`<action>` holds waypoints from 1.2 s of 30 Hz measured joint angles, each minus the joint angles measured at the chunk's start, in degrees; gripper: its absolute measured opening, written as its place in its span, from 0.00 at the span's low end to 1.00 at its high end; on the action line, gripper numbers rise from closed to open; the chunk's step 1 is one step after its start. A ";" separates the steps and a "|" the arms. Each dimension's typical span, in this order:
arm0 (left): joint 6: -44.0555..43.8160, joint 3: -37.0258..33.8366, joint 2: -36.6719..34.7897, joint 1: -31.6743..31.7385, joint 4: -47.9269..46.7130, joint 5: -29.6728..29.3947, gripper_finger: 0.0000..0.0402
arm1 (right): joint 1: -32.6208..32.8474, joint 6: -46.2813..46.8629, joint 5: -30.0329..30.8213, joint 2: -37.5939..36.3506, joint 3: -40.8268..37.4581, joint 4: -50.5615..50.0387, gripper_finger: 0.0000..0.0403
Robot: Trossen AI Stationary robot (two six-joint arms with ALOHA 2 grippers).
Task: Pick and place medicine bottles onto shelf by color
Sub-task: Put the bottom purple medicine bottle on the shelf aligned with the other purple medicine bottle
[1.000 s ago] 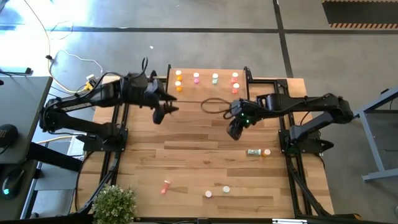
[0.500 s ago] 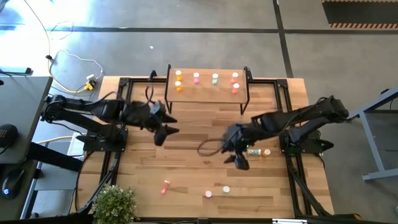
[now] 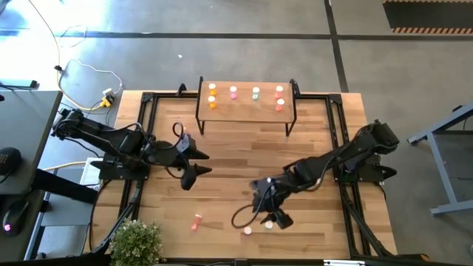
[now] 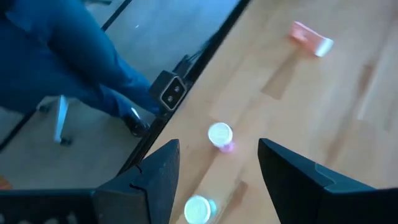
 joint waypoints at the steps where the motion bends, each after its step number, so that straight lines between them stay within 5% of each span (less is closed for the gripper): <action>1: 0.00 0.00 0.02 -0.33 0.03 -0.39 0.59 | 0.44 -0.73 -0.08 0.90 -0.02 0.84 0.52; 36: -2.41 0.00 0.02 -3.82 -2.59 -5.99 0.59 | 3.21 -6.39 1.54 19.78 -0.06 13.81 0.52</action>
